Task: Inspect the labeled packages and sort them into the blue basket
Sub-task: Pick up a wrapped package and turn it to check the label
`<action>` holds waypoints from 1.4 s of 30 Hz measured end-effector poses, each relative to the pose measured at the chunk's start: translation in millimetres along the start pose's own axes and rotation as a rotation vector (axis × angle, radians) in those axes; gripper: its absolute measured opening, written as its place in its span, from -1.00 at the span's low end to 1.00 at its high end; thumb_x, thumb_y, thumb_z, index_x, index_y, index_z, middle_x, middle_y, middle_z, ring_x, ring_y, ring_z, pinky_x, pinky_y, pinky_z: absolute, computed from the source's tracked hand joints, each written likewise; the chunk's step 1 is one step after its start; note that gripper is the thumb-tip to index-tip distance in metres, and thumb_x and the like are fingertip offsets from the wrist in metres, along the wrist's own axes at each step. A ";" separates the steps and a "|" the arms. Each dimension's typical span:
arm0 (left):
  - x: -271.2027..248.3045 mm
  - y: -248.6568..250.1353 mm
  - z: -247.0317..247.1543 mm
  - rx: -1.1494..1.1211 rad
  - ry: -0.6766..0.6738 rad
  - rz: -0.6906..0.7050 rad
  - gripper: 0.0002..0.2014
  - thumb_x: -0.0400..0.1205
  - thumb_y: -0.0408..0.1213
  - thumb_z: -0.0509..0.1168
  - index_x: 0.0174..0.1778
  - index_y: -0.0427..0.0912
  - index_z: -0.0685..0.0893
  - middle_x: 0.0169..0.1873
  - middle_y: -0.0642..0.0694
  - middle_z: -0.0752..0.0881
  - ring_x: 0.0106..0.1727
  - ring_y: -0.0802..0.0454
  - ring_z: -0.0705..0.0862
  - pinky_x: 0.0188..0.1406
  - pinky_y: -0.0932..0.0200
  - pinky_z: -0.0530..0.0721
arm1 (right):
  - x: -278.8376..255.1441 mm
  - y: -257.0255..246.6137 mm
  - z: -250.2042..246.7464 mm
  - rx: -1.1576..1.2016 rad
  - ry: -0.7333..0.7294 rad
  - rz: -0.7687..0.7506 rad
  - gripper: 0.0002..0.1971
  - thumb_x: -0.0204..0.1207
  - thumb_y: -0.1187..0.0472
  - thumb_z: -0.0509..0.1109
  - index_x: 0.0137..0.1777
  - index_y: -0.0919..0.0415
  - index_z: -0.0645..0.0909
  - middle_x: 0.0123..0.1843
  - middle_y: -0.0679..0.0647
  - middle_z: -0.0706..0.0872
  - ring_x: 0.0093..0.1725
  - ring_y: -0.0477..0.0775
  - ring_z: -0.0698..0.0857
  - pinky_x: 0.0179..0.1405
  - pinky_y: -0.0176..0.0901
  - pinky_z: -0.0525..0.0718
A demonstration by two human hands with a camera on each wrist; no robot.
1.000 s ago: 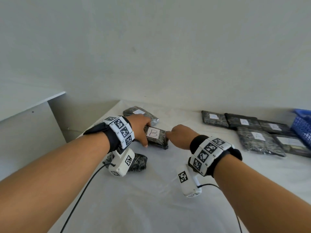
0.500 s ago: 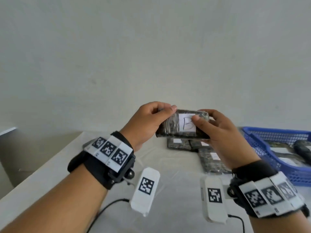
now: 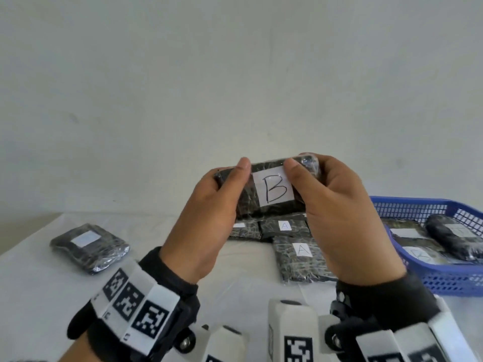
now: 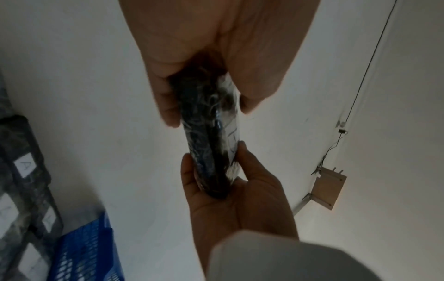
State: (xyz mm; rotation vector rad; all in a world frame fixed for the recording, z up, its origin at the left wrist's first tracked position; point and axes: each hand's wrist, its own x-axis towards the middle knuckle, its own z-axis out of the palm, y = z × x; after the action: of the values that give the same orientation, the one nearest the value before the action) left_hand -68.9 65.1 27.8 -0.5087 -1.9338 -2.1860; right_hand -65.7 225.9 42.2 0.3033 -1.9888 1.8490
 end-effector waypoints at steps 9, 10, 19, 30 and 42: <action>-6.0 2.8 -20.7 0.051 0.133 0.099 -0.54 0.54 0.11 0.45 0.25 -0.09 0.70 0.09 -0.14 0.85 0.14 -0.04 0.85 0.24 -0.14 0.77 | -15.8 -6.7 25.3 -0.234 0.016 -0.089 -0.49 0.52 -0.29 0.45 0.30 0.04 0.63 -0.01 -0.13 0.83 -0.10 -0.30 0.77 -0.23 -0.47 0.67; -6.9 4.5 -21.1 0.057 0.132 0.112 -0.57 0.57 0.09 0.45 0.25 -0.09 0.70 0.08 -0.12 0.85 0.14 -0.03 0.85 0.25 -0.16 0.78 | -16.0 -6.3 26.4 -0.204 0.021 -0.087 -0.50 0.53 -0.27 0.47 0.31 0.04 0.63 0.00 -0.12 0.84 -0.09 -0.30 0.79 -0.18 -0.43 0.70; -8.5 10.5 -20.8 0.062 0.084 0.120 -0.70 0.70 0.03 0.32 0.29 0.00 0.69 0.10 -0.04 0.86 0.16 0.07 0.84 0.17 0.07 0.72 | -11.9 -3.7 22.5 -0.098 0.039 -0.141 -0.51 0.61 -0.24 0.50 0.34 0.11 0.68 0.05 -0.03 0.90 0.08 -0.01 0.87 0.22 0.20 0.81; -8.1 19.0 -29.6 0.118 0.059 0.186 -0.63 0.78 0.18 0.20 0.14 -0.06 0.64 0.05 0.04 0.56 0.03 0.02 0.52 0.24 -0.10 0.51 | -11.5 -5.5 14.8 0.170 -0.056 -0.146 -0.59 0.88 0.06 0.18 0.15 0.37 0.75 0.09 0.24 0.90 0.17 0.23 0.88 0.31 0.15 0.80; -13.7 18.8 -19.8 0.163 0.132 0.135 -0.24 0.73 0.22 0.17 0.83 0.08 0.10 0.74 0.26 0.29 0.49 0.61 0.41 0.73 0.01 0.34 | -15.3 -2.2 29.6 -0.038 0.114 -0.323 -0.59 0.84 0.00 0.29 -0.05 0.37 0.63 -0.25 0.37 0.66 -0.28 0.27 0.61 -0.19 0.24 0.71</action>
State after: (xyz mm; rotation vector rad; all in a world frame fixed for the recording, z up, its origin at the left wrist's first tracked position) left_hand -52.2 41.8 38.2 -0.4431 -1.9264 -1.9109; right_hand -55.4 194.7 36.4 0.4667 -1.7774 1.5880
